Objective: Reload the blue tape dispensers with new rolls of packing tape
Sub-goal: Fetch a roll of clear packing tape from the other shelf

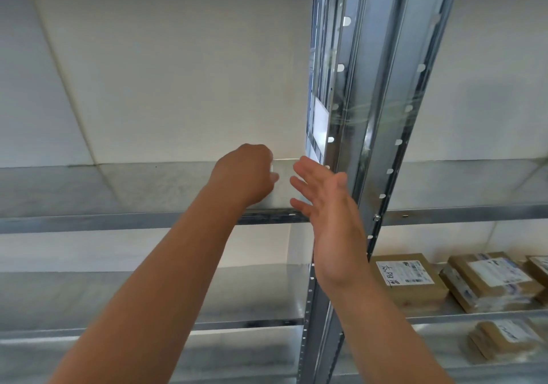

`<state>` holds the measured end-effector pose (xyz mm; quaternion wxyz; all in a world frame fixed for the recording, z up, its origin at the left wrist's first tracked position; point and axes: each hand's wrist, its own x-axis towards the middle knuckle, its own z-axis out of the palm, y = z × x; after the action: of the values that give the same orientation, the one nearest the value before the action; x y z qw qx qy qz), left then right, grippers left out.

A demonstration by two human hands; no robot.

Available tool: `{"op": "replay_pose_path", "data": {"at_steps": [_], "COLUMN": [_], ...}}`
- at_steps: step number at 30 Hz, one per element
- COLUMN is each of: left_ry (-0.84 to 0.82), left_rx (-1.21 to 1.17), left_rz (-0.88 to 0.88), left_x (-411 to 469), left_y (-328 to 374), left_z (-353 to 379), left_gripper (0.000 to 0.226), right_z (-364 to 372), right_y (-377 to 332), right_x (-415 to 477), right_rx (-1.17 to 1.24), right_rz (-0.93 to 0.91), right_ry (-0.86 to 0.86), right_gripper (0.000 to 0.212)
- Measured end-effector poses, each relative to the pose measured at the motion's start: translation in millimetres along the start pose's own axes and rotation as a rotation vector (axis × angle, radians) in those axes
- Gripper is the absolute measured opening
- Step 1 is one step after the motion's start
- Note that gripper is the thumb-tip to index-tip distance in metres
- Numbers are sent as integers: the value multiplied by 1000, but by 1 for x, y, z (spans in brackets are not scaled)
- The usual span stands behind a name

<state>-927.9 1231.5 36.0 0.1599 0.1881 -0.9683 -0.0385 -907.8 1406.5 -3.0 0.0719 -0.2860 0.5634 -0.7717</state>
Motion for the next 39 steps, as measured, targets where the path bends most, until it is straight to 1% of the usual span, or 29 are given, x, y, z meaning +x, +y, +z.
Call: {"op": "replay_pose_path", "data": {"at_steps": [4,6,9,12,15,17,19,21,22,24,25,27,29,31,33,35,39], "left_ry": [-11,-27,-68,-64,-58,-39,-13,44,100,200,201,112,29,27,80,126,194], "left_rx": [103,140,184,226,201,151,40,-176,-326,-712,-933,-1279,-1479,-1551,-1564,-1560,-1525], "left_rz": [-63,-74,-73,-84,-99,-87,-91,-135,-164,-237,-255,-224,-162,-169,-229,-290,-385], "left_x": [15,20,26,30,32,32,29,21,15,-2,-13,-35,-58,-76,-89,-100,-118], "left_y": [9,11,15,14,11,7,-1,-13,-19,-26,-26,-22,-16,-8,-3,-3,-17], "left_z": [8,9,9,14,17,17,16,9,3,-11,-20,-30,-34,-33,-32,-31,-29], "left_gripper": [7,7,12,8,10,14,21,29,29,28,27,29,42,45,44,43,47], "right_z": [-1,-3,-4,-3,-4,-5,-7,-10,-11,-9,-7,1,10,19,24,28,37], "right_y": [5,6,8,8,8,8,7,9,9,8,8,5,4,3,4,4,8], "right_x": [1,1,4,7,9,10,12,14,15,20,23,29,31,30,28,28,29], "right_rx": [10,40,73,73,57,43,26,31,41,69,93,156,201,220,217,193,183], "right_rz": [38,53,64,73,84,81,71,52,42,38,37,29,22,55,108,146,233], "right_ry": [34,42,61,84,80,74,64,58,54,42,33,6,-37,-78,-118,-194,-343], "right_gripper": [54,58,57,56,62,59,57,55,53,46,43,39,41,49,62,73,76]}}
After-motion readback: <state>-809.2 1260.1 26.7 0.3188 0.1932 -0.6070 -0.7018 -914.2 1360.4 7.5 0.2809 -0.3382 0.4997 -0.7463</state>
